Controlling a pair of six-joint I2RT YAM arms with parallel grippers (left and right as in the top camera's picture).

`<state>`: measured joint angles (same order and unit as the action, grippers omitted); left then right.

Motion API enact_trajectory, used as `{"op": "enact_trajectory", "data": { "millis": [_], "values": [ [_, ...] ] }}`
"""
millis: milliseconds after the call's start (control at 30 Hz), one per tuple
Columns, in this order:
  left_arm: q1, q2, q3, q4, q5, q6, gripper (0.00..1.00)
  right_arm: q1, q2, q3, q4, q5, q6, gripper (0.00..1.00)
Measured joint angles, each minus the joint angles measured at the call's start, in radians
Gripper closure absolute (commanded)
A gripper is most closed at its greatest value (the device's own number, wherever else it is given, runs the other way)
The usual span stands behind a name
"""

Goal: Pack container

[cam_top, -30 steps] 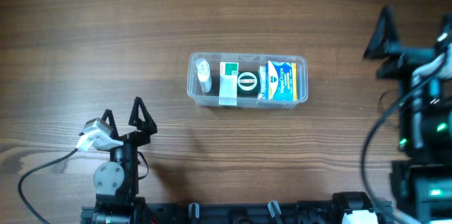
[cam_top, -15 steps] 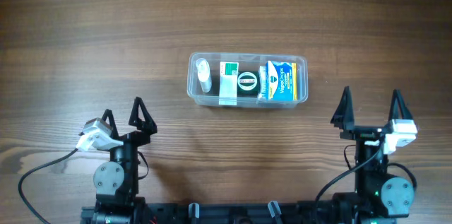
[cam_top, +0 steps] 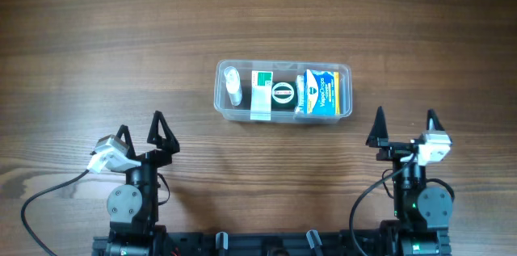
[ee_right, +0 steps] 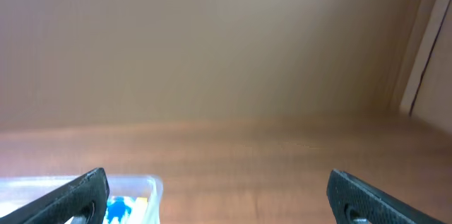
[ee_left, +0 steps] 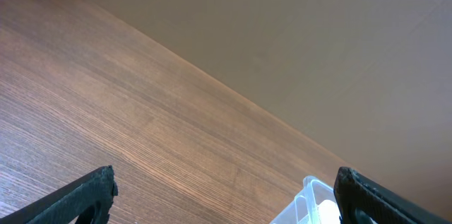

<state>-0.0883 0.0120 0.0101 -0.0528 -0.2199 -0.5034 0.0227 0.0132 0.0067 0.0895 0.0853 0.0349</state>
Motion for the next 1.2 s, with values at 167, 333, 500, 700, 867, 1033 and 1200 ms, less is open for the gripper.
{"op": "enact_trajectory", "data": {
  "millis": [167,333,500,700,867,1033,1200],
  "values": [
    [0.0,0.0,0.0,0.0,0.0,0.0,0.0,0.0,0.0,0.0,-0.079,0.0,-0.032,0.0],
    [0.0,0.0,0.0,0.0,0.0,0.0,0.0,0.0,0.0,0.0,-0.079,0.0,-0.042,0.0],
    [0.0,0.0,0.0,0.0,0.0,0.0,0.0,0.0,0.0,0.0,-0.079,0.0,-0.045,0.0],
    [0.0,0.0,0.0,0.0,0.0,0.0,0.0,0.0,0.0,0.0,-0.079,0.0,-0.048,0.0],
    [0.0,0.0,0.0,0.0,0.0,0.0,0.0,0.0,0.0,0.0,-0.079,0.0,-0.048,0.0],
    [0.0,0.0,0.0,0.0,0.0,0.0,0.0,0.0,0.0,0.0,-0.079,0.0,-0.048,0.0],
    [0.0,0.0,0.0,0.0,0.0,0.0,0.0,0.0,0.0,0.0,-0.079,0.0,-0.048,0.0]
  ]
}}
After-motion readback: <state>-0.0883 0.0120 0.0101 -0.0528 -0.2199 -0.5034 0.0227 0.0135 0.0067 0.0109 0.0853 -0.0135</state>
